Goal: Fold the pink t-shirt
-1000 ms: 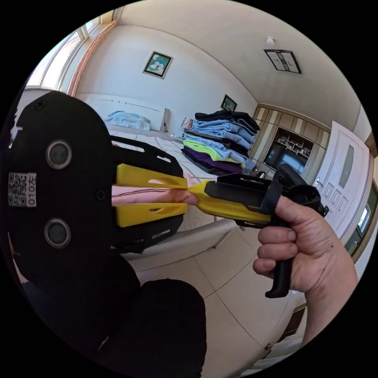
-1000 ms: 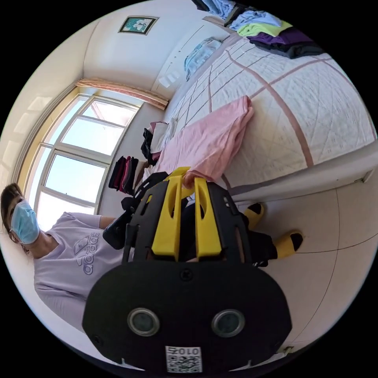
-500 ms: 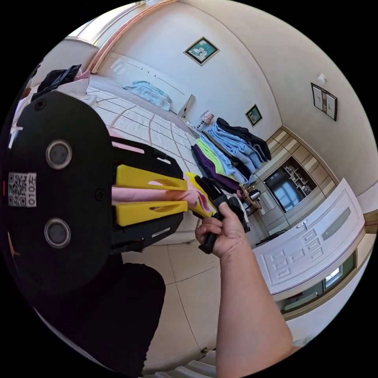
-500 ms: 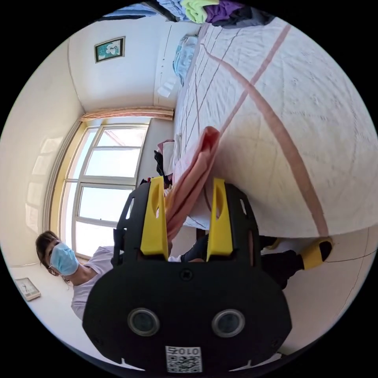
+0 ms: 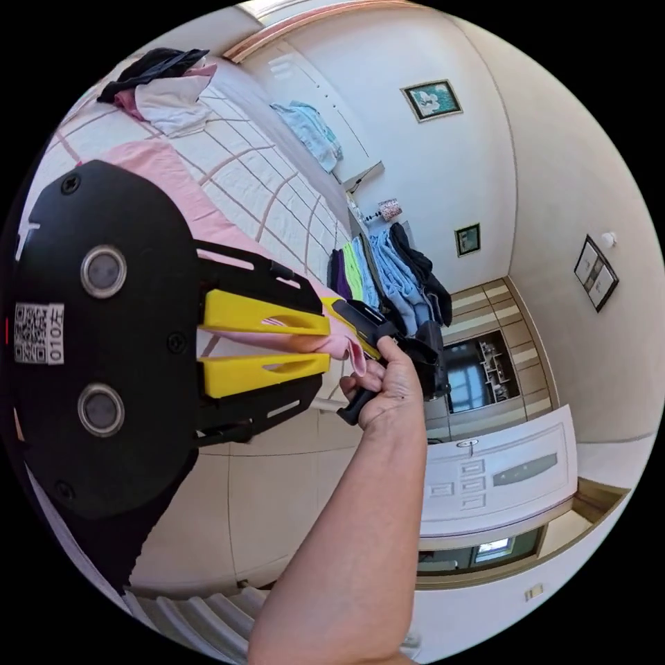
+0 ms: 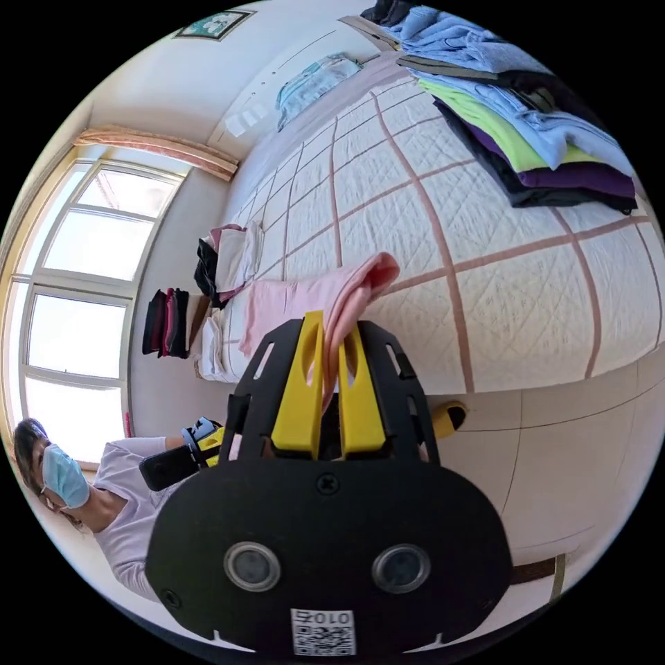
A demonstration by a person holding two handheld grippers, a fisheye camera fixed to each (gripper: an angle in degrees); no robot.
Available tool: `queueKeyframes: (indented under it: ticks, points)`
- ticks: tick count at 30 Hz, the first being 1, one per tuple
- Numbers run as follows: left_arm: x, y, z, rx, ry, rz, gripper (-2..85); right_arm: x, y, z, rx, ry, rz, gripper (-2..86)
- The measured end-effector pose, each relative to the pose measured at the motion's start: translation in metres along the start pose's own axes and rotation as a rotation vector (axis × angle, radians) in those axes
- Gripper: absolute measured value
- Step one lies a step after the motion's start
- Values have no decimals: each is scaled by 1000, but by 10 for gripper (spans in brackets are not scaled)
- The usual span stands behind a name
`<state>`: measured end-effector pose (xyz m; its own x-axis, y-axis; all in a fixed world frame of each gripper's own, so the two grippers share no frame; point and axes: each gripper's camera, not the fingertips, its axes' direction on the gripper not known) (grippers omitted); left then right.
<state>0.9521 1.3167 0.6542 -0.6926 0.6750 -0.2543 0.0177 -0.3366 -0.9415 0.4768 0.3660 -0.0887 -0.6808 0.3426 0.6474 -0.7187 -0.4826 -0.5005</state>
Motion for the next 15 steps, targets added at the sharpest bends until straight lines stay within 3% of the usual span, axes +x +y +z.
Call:
queueKeyframes:
  ticks: [4, 9, 15]
  points:
    - [-32, 23, -8, 49, 56, -161, 52, -55, -14, 17, -26, 97, -2, 53]
    - [-107, 76, -43, 165, 107, -425, 48, -181, -54, 59, -95, 303, -162, 53]
    - [-210, 194, -93, 219, 141, -834, 37, -338, -121, 200, -324, 526, -407, 49]
